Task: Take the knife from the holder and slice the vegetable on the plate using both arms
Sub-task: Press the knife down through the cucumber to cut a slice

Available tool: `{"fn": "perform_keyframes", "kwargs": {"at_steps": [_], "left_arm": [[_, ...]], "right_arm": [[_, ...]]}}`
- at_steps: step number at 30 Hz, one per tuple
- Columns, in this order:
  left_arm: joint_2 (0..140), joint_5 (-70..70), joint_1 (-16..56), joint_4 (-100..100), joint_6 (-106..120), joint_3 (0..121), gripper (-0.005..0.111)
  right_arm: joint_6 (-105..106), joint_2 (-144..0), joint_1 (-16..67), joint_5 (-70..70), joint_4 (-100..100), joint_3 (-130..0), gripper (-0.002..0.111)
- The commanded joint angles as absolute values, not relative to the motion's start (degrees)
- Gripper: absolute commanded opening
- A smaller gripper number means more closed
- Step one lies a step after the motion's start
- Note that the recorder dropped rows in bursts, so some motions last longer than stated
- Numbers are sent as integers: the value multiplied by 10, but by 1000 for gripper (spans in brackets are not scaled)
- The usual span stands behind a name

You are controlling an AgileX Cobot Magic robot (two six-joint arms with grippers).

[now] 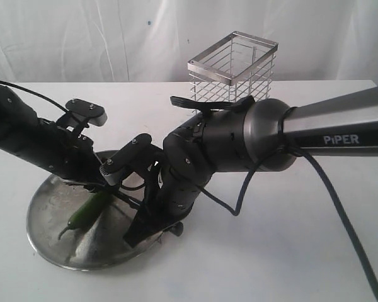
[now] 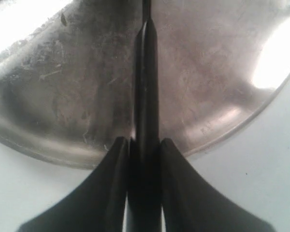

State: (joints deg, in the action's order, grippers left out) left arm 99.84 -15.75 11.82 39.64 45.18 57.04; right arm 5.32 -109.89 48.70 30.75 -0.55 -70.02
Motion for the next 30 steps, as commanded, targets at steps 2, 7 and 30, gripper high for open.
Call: {"fn": "perform_keyframes", "kwargs": {"at_steps": [2,7,30], "left_arm": [[995,-173,121,398,455,566,59],[995,-161,121,398,455,566,59],[1056,-168,114,385,463,566,59]], "right_arm": [[59,-1092,490,300,-6,-702,0],[59,-1092,490,301,-4,-702,0],[59,-1092,490,351,0,-702,0]]}}
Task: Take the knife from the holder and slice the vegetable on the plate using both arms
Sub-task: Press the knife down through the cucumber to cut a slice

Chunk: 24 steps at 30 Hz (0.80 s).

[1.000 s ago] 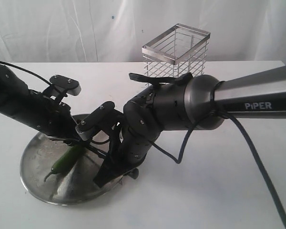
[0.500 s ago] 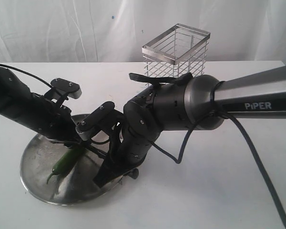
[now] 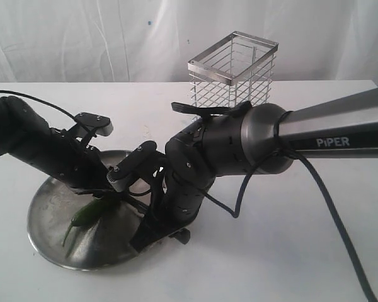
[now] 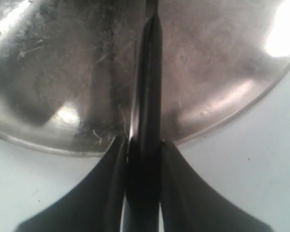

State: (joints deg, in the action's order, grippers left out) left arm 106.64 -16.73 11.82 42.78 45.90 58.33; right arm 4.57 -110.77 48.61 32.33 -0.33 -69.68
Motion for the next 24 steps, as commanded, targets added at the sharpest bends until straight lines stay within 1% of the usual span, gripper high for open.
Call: {"fn": "perform_keyframes", "kwargs": {"at_steps": [1,6,10,13,24], "left_arm": [[1040,-168,109,385,463,566,59],[976,-176,72,385,457,566,59],[954,-199,46,385,446,566,59],[953,-215,46,385,440,566,59],[953,-232,46,385,434,566,59]], "right_arm": [[59,-1092,490,357,0,-702,0],[45,-1088,490,384,-6,-702,0],[7,-1086,490,399,-47,-702,0],[-18,-1085,490,405,-75,-702,0],[-54,-1052,490,381,-71,-702,0]]}}
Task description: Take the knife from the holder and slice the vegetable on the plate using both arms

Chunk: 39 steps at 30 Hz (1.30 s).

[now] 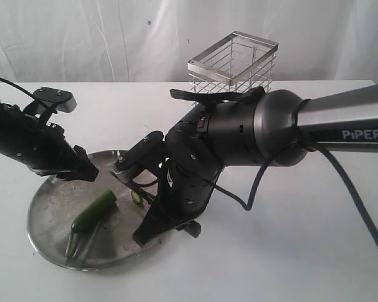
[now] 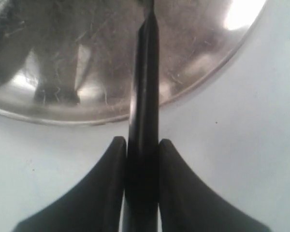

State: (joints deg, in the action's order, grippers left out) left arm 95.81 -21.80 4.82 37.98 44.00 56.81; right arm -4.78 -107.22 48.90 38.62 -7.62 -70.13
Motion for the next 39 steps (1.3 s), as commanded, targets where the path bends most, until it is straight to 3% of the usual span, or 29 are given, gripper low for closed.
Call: {"fn": "perform_keyframes", "kwargs": {"at_steps": [1,39], "left_arm": [[953,-232,46,385,434,566,59],[953,-237,46,388,433,566,59]], "right_arm": [[-54,-1049,491,382,-68,-702,0],[-41,-1055,515,388,-12,-686,0]]}}
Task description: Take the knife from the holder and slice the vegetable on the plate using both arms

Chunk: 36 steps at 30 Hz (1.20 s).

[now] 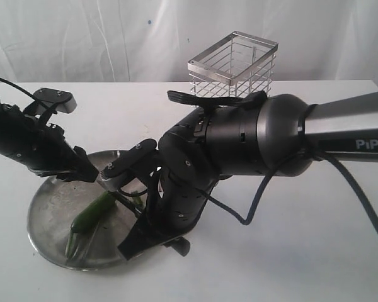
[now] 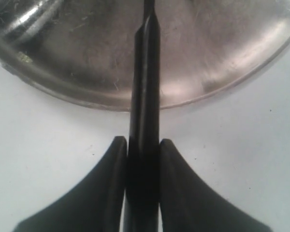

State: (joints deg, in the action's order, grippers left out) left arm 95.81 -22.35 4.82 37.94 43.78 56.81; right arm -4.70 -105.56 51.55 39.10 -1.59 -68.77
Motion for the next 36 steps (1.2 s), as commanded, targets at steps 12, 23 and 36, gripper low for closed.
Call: {"fn": "perform_keyframes", "kwargs": {"at_steps": [12,23,36], "left_arm": [[953,-237,46,389,433,566,59],[953,-240,46,402,433,566,59],[954,-255,54,445,444,566,59]], "right_arm": [[-27,-1055,515,373,3,-686,0],[-27,-1055,515,371,0,-686,0],[-27,-1073,515,370,0,-686,0]]}}
